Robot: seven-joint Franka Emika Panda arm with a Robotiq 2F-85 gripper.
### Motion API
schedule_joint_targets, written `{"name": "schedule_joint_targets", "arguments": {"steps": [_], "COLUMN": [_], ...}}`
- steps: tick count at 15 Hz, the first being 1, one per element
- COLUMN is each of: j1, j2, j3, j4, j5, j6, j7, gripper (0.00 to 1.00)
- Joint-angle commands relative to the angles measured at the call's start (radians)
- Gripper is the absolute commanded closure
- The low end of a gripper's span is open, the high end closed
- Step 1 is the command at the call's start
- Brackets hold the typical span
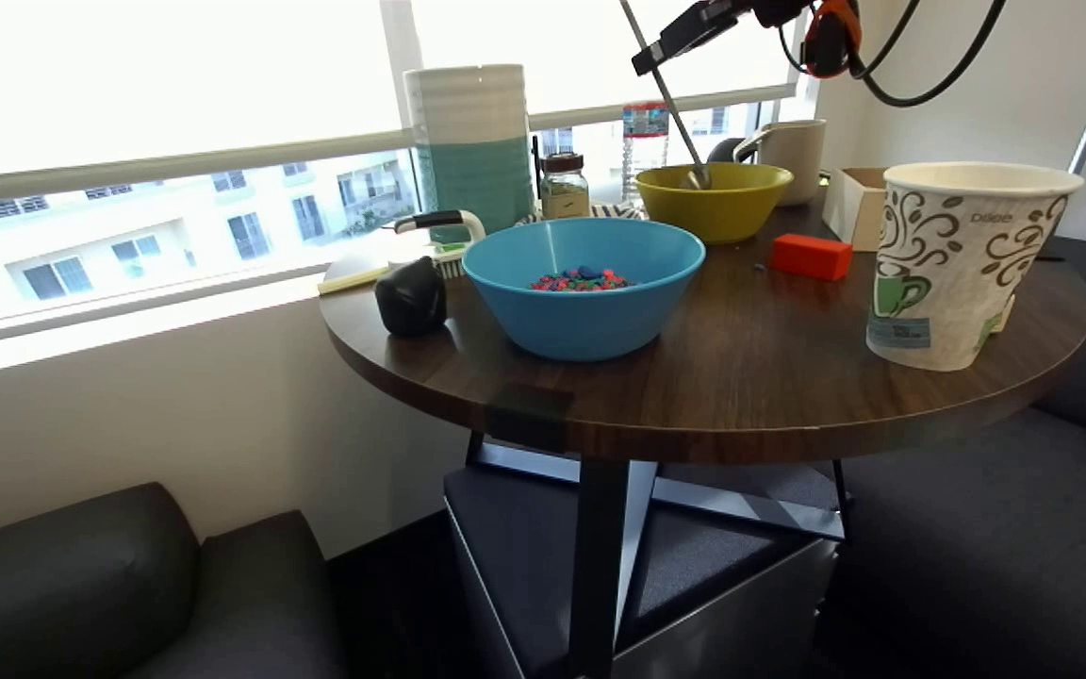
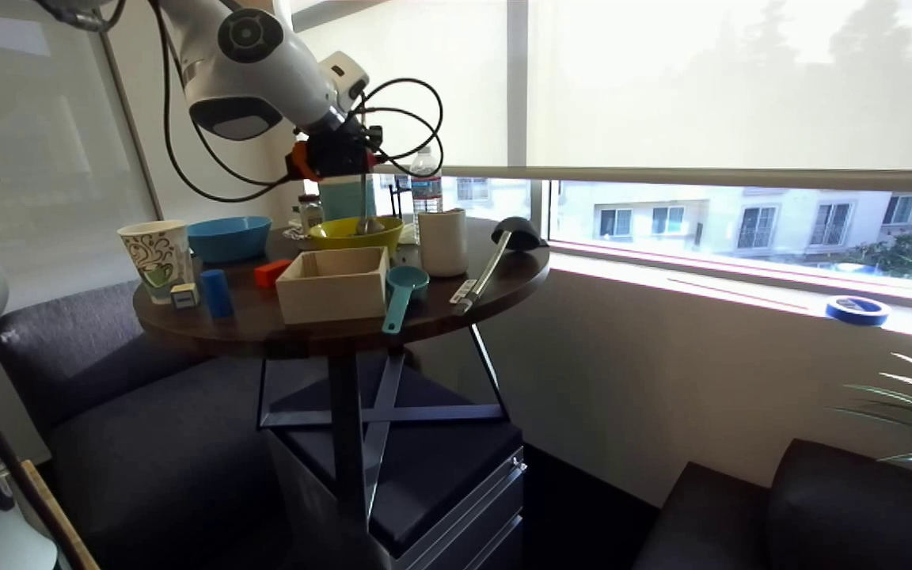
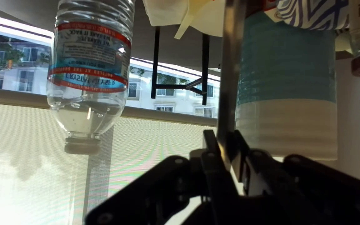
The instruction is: Use the metal spoon to scoop up cereal from the yellow bowl and put it into the blue bowl
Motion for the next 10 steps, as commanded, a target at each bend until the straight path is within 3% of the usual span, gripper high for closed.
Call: {"name": "schedule_joint_targets", "arguments": {"steps": [1, 9, 10], "j1": [0.027, 0.156, 0.144], "j2": [-0.031, -0.261, -0.270], "j3": [-0.025, -0.070, -0.081], "j4": [-0.010, -0.014, -0.041], "j5": [-0.011, -0.084, -0.240], "j6": [0.012, 0.204, 0.213], "j7": [-0.024, -0.128, 0.008], "gripper": [0.96, 0.96, 0.96]}}
